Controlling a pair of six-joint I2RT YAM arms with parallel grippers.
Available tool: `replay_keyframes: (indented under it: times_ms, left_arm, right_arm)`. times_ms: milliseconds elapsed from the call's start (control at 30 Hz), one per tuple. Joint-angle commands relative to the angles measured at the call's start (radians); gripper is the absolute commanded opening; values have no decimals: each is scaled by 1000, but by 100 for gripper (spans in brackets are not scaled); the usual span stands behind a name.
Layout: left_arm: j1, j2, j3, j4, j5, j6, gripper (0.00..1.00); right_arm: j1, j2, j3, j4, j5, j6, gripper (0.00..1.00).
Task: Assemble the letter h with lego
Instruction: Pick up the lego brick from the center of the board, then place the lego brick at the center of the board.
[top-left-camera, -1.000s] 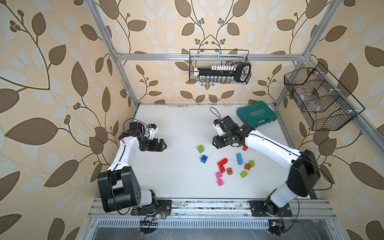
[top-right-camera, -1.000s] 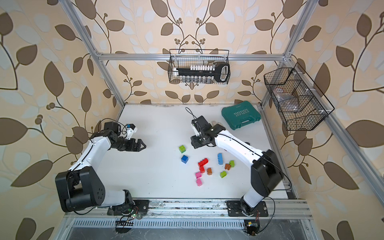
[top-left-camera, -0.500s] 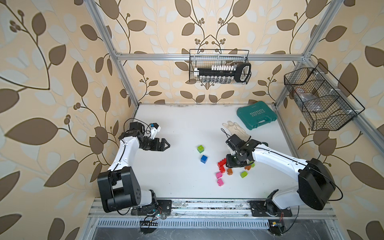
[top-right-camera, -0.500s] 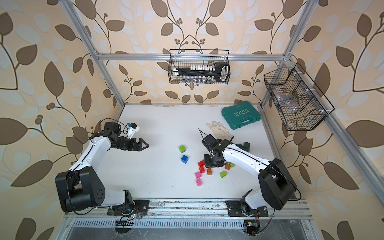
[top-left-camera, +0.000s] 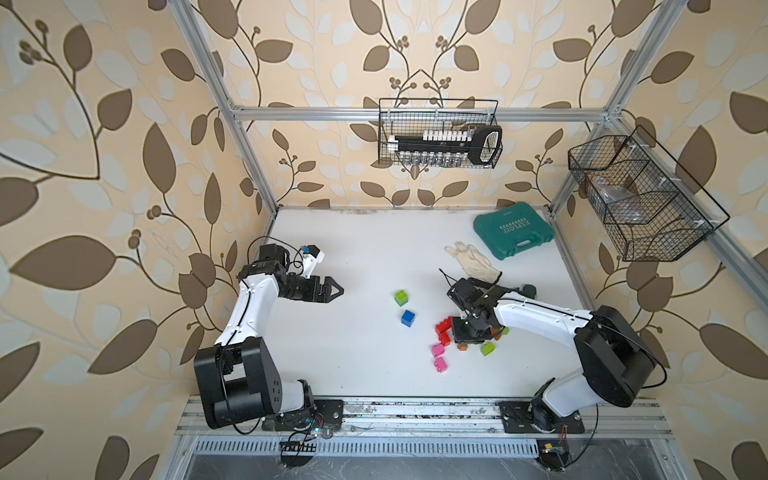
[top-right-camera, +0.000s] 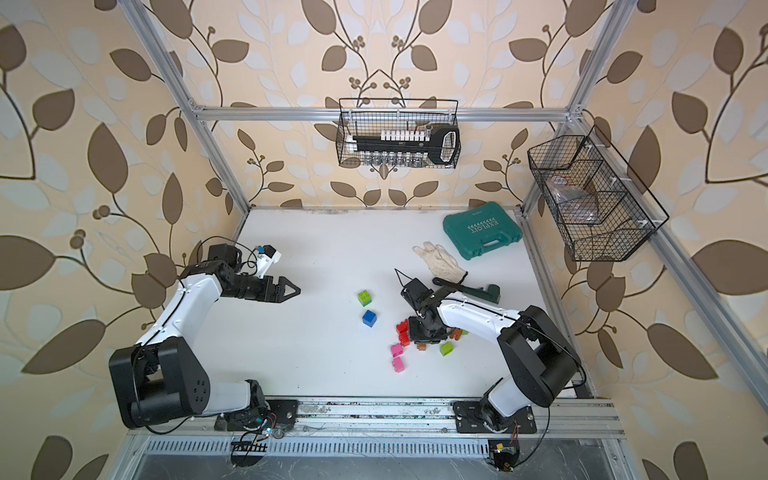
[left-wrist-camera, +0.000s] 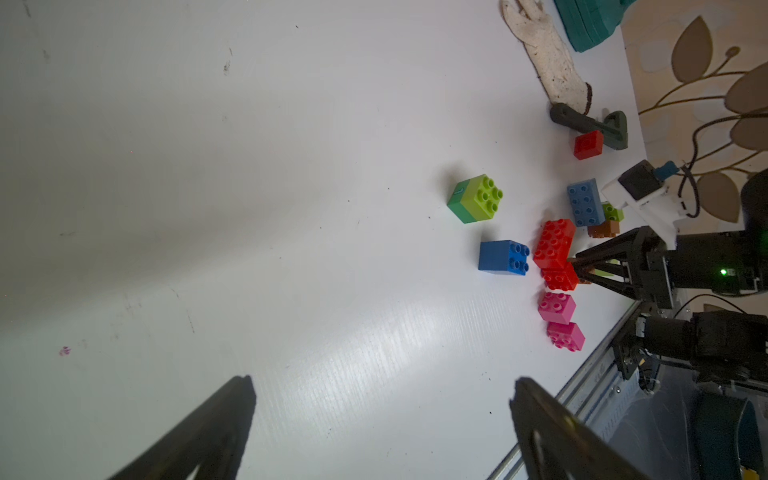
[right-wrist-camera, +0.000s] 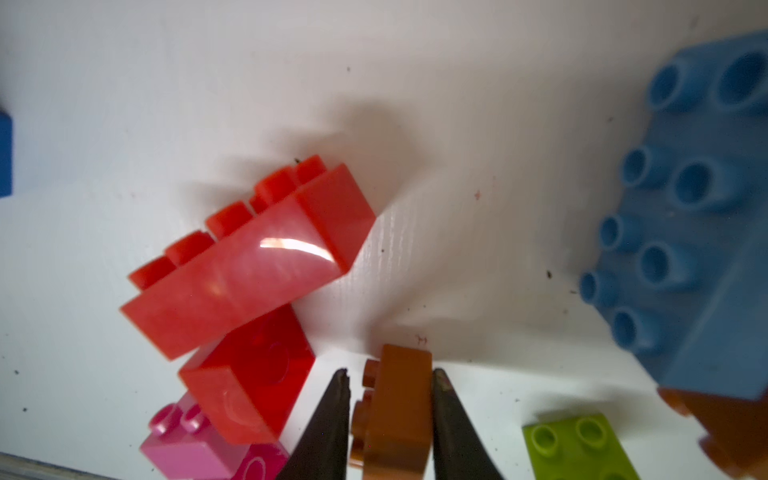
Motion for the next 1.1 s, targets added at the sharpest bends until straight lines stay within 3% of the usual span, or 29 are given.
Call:
replay_keyframes:
  times_ms: [0,133,233,400,500,633,800,933,1067]
  left_arm:
    - [-35,-28,21,-17,55,29,99]
    - [-128,-37,54,-53,66,85,99]
    - [-179,-57,76,-56,141,136,98]
    - [-215,-67,122,-54,289,220,99]
    - [-226,-73,118,-80,366,321,99]
    - [-230,-94,71,-74,285,391,99]
    - [-229,-109,-18,-81,232,493,99]
    - [-223,-91,-66,-98,250,570,99]
    - [-218,-98,-110,-79,169,586,99]
  right_arm:
    - [4,-8,-4,5,26,11,23]
    - [3,-99,49,-37,48,1,21]
    - [4,-173,113,-67,52,-14,20]
    - [14,-189,212,49,-110,42,21]
    - [67,-134,255,173,-144,135,20]
    - [188,-89,191,388,-18,330,21]
    - [283,37,132,654,-52,470,20]
    - [359,130,140,729,-60,512,20]
    - [451,224,225,627,72,393,20]
